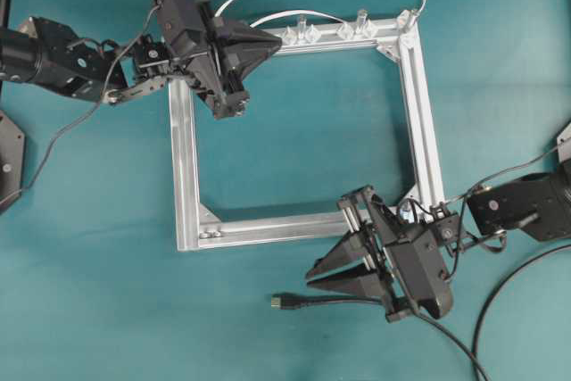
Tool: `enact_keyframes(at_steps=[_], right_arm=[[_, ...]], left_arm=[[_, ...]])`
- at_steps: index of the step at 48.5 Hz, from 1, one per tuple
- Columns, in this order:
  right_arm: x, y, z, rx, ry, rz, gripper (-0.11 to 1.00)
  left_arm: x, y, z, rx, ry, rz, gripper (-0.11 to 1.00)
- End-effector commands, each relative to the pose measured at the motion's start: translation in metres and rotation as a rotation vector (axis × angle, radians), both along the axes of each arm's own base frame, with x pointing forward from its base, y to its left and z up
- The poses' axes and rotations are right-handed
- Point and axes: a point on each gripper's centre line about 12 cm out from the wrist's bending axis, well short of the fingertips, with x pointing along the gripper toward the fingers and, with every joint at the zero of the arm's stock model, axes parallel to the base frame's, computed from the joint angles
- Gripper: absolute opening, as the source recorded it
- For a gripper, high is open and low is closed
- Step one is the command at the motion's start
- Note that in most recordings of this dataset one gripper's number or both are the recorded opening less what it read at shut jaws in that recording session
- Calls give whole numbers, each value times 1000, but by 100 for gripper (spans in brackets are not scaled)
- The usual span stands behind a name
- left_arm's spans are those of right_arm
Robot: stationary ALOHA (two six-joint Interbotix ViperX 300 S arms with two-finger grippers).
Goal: Insert the wire through the string loop located on the right side.
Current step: 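Lower the open right gripper over the black USB cable near its plug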
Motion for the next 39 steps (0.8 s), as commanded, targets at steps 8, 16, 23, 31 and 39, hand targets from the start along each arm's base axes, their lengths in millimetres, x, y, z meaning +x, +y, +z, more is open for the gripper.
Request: enact_keyframes(at_steps=[8, 16, 23, 31, 39], right_arm=[[0, 10, 11, 33, -17, 16, 3], [-2, 13, 18, 44, -29, 21, 2], [-1, 11, 21, 108, -15, -55, 29], [-3, 13, 20, 179, 7, -164, 69], [-4, 14, 19, 189, 16, -244, 68]], left_arm=[[4, -3, 39, 46, -70, -37, 0], [1, -6, 42, 26, -22, -46, 15], [-1, -12, 43, 10, 24, -62, 59], [-3, -18, 46, -1, 55, -78, 76], [-9, -20, 48, -4, 73, -81, 76]])
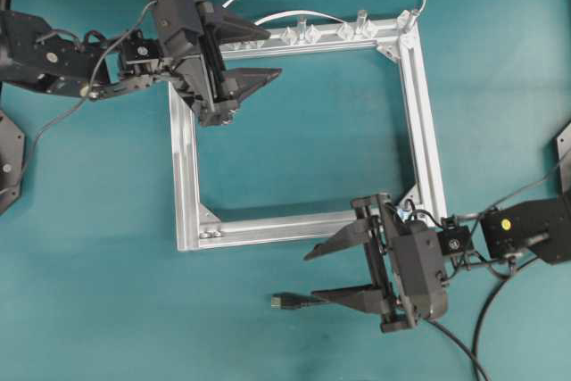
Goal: Insert the wire through the string loop located on the right side.
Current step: 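Lower the open right gripper over the black USB cable near its plug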
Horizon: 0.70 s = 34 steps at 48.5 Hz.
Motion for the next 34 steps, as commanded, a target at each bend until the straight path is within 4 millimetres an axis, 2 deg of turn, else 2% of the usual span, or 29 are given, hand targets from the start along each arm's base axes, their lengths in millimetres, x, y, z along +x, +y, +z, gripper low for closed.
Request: enact_keyframes(at_steps=[1, 16, 34], right_arm=[[2, 2, 15, 25, -40, -40, 68], [-1, 15, 6, 25, -15, -108, 68], [13, 38, -31, 24, 52, -125, 68]], left_arm=[[-2, -2, 13, 17, -29, -8, 76], [-2, -5, 11, 11, -23, -14, 77], [-11, -7, 0, 1, 11, -14, 77]])
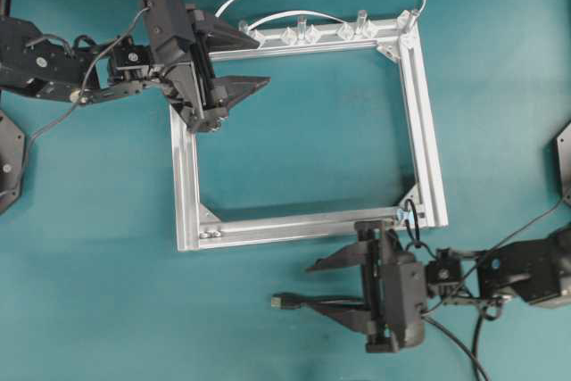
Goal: Insert the wire through the string loop located on the right side.
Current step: 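Lower the open right gripper over the black USB cable near its plug, then close the right gripper on the cable just behind the USB plug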
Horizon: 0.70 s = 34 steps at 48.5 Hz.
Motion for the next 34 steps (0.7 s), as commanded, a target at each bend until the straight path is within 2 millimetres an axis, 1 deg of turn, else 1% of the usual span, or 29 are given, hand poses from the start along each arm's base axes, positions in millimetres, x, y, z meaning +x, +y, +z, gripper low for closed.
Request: enact_keyframes(at_steps=[1, 10, 18, 26, 34], right_arm=[[7, 9, 6, 17, -28, 3, 68], [7, 16, -10, 23, 26, -4, 68], [4, 21, -20, 19, 73, 10, 68], [0, 25, -29, 11, 101, 25, 68], [0, 23, -33, 12, 109, 9, 68]], left_arm=[[1, -2, 11, 12, -32, -7, 77], [1, -4, 10, 13, -30, -14, 77], [0, -5, 9, 11, -26, -17, 77], [-1, -8, 8, 11, -23, -23, 77], [0, -10, 7, 9, -22, -30, 77]])
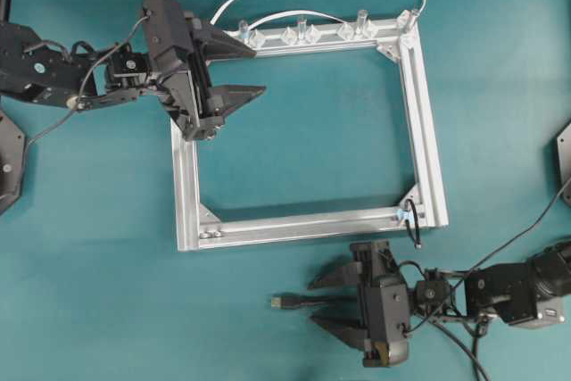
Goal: Insert the wire through the string loop located on the right side.
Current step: 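Close the right gripper on the cable just behind the USB plug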
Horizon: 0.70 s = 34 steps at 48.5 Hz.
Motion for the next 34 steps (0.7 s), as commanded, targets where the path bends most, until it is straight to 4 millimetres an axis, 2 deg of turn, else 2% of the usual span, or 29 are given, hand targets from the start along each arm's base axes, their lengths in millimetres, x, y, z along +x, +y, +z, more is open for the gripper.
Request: enact_keyframes(at_steps=[1, 34], right_arm=[[2, 3, 6, 12, -17, -4, 68], [7, -7, 4, 16, -7, -42, 67]], left_arm=[[2, -2, 12, 11, -37, -9, 77], [3, -6, 12, 12, -37, -21, 77]])
